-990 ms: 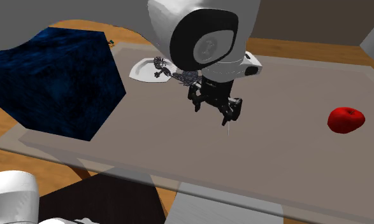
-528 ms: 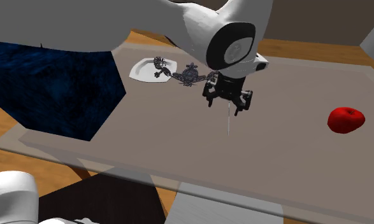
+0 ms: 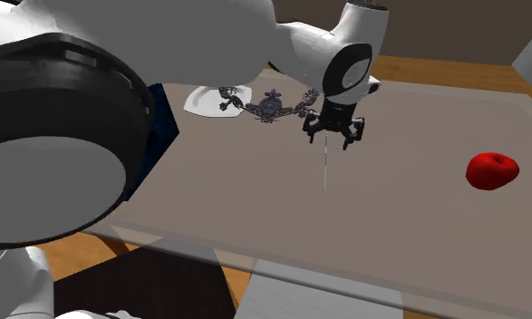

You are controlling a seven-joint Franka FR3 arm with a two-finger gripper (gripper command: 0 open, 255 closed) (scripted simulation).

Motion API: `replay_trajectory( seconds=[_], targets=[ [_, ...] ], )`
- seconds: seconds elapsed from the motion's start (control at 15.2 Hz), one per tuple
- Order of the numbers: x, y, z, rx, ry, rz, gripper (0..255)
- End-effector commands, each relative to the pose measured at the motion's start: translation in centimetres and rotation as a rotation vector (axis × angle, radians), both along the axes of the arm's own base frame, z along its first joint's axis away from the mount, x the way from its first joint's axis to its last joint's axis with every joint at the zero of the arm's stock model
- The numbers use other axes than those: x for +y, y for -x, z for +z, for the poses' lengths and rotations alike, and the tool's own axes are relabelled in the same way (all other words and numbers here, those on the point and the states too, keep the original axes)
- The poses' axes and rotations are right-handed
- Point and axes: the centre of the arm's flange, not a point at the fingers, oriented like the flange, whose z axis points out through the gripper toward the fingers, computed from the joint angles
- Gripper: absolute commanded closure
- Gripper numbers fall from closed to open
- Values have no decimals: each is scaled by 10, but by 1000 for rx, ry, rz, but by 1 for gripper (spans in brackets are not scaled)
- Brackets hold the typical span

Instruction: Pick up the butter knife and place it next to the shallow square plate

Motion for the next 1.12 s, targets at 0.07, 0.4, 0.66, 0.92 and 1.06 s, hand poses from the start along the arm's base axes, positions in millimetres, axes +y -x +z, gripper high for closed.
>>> replay_trajectory(
  seconds=[0.07,0.4,0.66,0.92,1.06],
  targets=[
    [23,-28,-18,-5,3,63,0],
    [27,-32,-41,-6,3,71,0],
    [28,-33,-60,-6,3,71,0],
    [28,-33,-60,-6,3,71,0],
    [28,-33,-60,-6,3,71,0]
  ],
)
